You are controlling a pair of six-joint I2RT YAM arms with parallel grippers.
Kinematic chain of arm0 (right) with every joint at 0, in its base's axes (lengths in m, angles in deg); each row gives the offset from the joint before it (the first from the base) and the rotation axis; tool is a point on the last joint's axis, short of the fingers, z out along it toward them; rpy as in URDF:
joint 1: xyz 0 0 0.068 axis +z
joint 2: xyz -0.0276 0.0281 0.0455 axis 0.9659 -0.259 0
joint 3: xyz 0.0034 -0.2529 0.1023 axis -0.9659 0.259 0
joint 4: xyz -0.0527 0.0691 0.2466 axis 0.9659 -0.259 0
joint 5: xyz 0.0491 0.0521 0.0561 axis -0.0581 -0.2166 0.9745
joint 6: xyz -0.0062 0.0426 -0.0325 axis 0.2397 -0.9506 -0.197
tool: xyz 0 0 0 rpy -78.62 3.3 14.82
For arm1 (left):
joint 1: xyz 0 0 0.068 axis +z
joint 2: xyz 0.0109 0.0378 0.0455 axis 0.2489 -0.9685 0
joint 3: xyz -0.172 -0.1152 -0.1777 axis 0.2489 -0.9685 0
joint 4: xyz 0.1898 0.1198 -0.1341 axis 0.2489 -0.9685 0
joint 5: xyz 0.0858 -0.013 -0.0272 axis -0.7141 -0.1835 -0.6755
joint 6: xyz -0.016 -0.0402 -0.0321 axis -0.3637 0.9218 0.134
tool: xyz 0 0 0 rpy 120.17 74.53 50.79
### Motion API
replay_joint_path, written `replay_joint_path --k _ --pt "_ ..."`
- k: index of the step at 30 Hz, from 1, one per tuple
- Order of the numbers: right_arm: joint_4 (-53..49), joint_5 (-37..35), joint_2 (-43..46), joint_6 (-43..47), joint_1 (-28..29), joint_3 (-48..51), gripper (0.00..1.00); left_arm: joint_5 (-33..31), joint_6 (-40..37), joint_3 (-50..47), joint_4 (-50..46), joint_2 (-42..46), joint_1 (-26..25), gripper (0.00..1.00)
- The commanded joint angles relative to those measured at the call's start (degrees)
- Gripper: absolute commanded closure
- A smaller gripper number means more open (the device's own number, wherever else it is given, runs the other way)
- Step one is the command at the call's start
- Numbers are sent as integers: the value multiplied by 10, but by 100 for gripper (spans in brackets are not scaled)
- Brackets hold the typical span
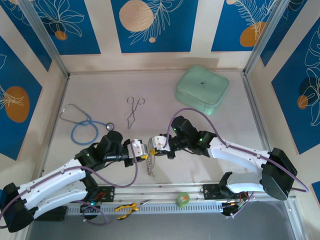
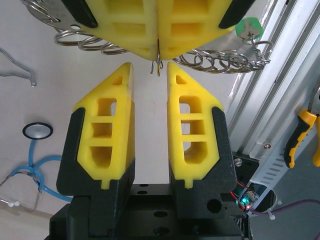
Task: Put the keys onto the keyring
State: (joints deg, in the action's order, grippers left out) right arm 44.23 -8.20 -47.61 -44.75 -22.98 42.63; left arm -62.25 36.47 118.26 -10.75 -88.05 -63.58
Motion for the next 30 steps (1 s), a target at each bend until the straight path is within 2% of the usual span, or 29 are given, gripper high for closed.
replay_joint_path --k 1,24,30 --pt "8 10 -5 10 5 -9 100 26 9 18 15 -2 7 73" --pt "13 11 -14 5 9 -15 100 37 4 17 20 -6 8 81" --pt "16 16 -14 1 9 -14 100 37 3 16 19 -9 8 87"
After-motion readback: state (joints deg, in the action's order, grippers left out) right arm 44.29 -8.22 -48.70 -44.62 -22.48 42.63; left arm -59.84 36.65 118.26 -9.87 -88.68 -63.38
